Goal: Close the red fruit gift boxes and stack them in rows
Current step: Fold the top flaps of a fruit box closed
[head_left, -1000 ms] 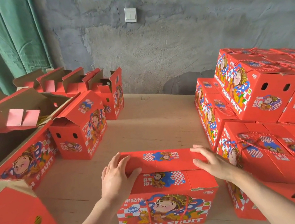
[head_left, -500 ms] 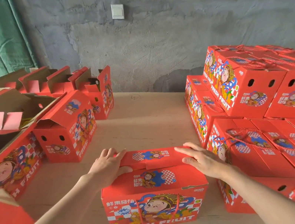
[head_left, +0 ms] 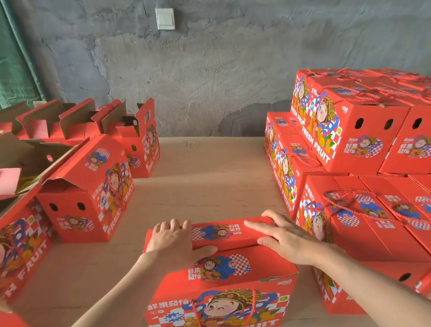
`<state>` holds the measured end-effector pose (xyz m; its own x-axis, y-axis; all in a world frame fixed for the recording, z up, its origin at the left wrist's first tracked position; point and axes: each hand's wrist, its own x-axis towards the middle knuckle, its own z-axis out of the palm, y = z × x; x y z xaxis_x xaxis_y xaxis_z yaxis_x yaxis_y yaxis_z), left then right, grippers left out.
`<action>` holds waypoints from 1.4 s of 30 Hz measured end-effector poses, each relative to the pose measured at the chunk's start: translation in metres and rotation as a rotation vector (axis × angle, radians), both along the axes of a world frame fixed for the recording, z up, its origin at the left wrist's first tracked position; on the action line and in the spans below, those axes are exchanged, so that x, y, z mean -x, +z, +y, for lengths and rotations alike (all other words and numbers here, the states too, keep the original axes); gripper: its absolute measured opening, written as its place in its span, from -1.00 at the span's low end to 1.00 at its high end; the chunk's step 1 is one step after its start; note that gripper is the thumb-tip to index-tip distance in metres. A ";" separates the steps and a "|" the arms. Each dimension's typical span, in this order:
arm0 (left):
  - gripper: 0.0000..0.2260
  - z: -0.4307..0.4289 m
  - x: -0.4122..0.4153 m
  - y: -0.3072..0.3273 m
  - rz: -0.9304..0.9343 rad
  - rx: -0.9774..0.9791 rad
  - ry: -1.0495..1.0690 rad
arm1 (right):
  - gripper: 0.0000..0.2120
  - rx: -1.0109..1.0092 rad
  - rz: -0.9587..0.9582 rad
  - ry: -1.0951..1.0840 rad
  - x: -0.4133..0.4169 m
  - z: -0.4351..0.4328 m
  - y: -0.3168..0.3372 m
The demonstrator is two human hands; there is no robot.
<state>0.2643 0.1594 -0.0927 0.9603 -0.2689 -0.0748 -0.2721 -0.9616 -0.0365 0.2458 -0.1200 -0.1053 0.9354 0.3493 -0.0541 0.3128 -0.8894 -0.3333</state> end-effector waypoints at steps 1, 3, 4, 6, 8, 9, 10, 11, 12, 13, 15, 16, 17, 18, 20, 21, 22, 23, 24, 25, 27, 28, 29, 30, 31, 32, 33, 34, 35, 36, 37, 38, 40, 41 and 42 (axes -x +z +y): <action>-0.08 0.001 0.000 -0.002 0.000 -0.010 -0.014 | -0.60 0.000 0.006 -0.003 0.000 0.000 0.000; -0.08 0.002 -0.001 -0.003 0.003 -0.035 -0.038 | -0.60 -0.006 0.017 -0.006 0.000 -0.001 -0.001; -0.07 0.002 0.000 -0.002 0.010 -0.045 -0.047 | -0.60 -0.011 0.016 -0.005 0.000 -0.001 -0.002; -0.07 0.002 0.000 0.000 0.023 -0.051 -0.063 | -0.59 -0.021 -0.001 -0.002 0.001 -0.001 -0.003; -0.09 0.002 0.000 0.001 0.020 -0.050 -0.073 | -0.60 -0.022 -0.003 0.000 0.003 -0.001 -0.002; -0.11 0.003 0.000 0.001 0.011 -0.051 -0.074 | -0.60 -0.021 0.000 0.001 0.003 -0.001 -0.002; -0.13 0.003 0.000 0.001 0.003 -0.053 -0.075 | -0.60 -0.020 0.004 0.001 0.004 0.000 -0.001; -0.13 0.003 0.000 0.000 -0.004 -0.055 -0.077 | -0.60 -0.018 0.009 0.002 0.004 0.000 -0.001; -0.12 0.003 0.000 0.000 -0.009 -0.056 -0.080 | -0.60 -0.019 0.014 0.002 0.005 0.001 0.000; -0.10 0.003 -0.001 -0.001 -0.010 -0.055 -0.083 | -0.60 -0.021 0.021 0.003 0.005 0.001 0.001; -0.03 0.005 -0.003 -0.002 0.001 -0.036 -0.090 | -0.59 -0.019 0.041 0.009 0.006 0.001 0.003; 0.01 0.006 -0.003 -0.003 0.012 -0.019 -0.096 | -0.59 -0.017 0.056 0.013 0.006 0.000 0.003; 0.06 0.007 -0.004 -0.005 0.026 -0.003 -0.100 | -0.59 -0.019 0.074 0.015 0.007 0.000 0.003; 0.11 0.008 -0.004 -0.007 0.040 0.012 -0.101 | -0.59 -0.028 0.093 0.016 0.007 0.000 0.002; 0.18 0.008 -0.003 -0.013 0.055 0.030 -0.097 | -0.60 -0.062 0.123 0.018 0.009 0.000 0.001; 0.17 0.008 -0.003 -0.016 0.058 0.041 -0.093 | -0.60 -0.078 0.134 0.017 0.009 0.000 0.002; 0.15 0.007 -0.003 -0.018 0.060 0.056 -0.090 | -0.60 -0.086 0.142 0.016 0.009 0.000 0.003; 0.12 0.007 -0.004 -0.021 0.060 0.072 -0.094 | -0.60 -0.076 0.146 0.015 0.007 0.000 0.006; 0.07 0.007 -0.004 -0.022 0.060 0.087 -0.101 | -0.60 -0.037 0.136 0.018 0.006 0.000 0.008; 0.00 0.007 -0.004 -0.023 0.061 0.099 -0.104 | -0.60 0.025 0.106 0.024 0.005 0.001 0.009; -0.07 0.007 -0.005 -0.024 0.065 0.109 -0.103 | -0.58 0.113 0.021 0.049 0.005 0.006 0.007; -0.08 0.006 -0.006 -0.024 0.061 0.099 -0.105 | -0.58 0.112 -0.001 0.055 0.006 0.010 0.005; -0.13 0.006 -0.005 -0.024 0.054 0.087 -0.099 | -0.57 0.100 0.000 0.056 0.006 0.012 0.004; -0.23 0.005 -0.003 -0.022 0.040 0.078 -0.088 | -0.57 0.099 0.013 0.058 0.005 0.015 0.003; -0.35 0.004 0.001 -0.020 0.023 0.078 -0.069 | -0.58 0.116 0.021 0.061 0.003 0.016 0.003; -0.43 0.002 0.006 -0.019 0.007 0.088 -0.046 | -0.59 0.136 0.012 0.060 0.000 0.017 0.003; -0.48 -0.002 0.012 -0.018 -0.008 0.107 -0.019 | -0.60 0.138 -0.012 0.053 -0.002 0.018 0.004; -0.51 -0.006 0.020 -0.018 -0.025 0.135 0.013 | -0.62 0.111 -0.044 0.042 -0.004 0.019 0.004; -0.52 -0.012 0.031 -0.019 -0.037 0.167 0.044 | -0.63 0.064 -0.069 0.027 -0.006 0.020 0.003; -0.52 -0.019 0.044 -0.022 -0.055 0.191 0.060 | -0.63 0.024 -0.086 0.015 -0.008 0.020 0.003; -0.50 -0.025 0.060 -0.027 -0.088 0.216 0.053 | -0.63 0.005 -0.093 0.009 -0.010 0.020 0.002; -0.48 -0.031 0.078 -0.032 -0.135 0.239 0.023 | -0.63 0.007 -0.094 0.006 -0.010 0.020 0.002; -0.45 -0.037 0.105 -0.035 -0.159 0.241 -0.042 | -0.62 0.036 -0.110 -0.013 -0.008 0.021 0.000; -0.45 -0.038 0.111 -0.035 -0.185 0.242 -0.052 | -0.61 0.058 -0.127 -0.028 -0.006 0.021 0.000; -0.44 -0.038 0.113 -0.033 -0.179 0.246 -0.033 | -0.61 0.085 -0.141 -0.047 -0.003 0.023 0.000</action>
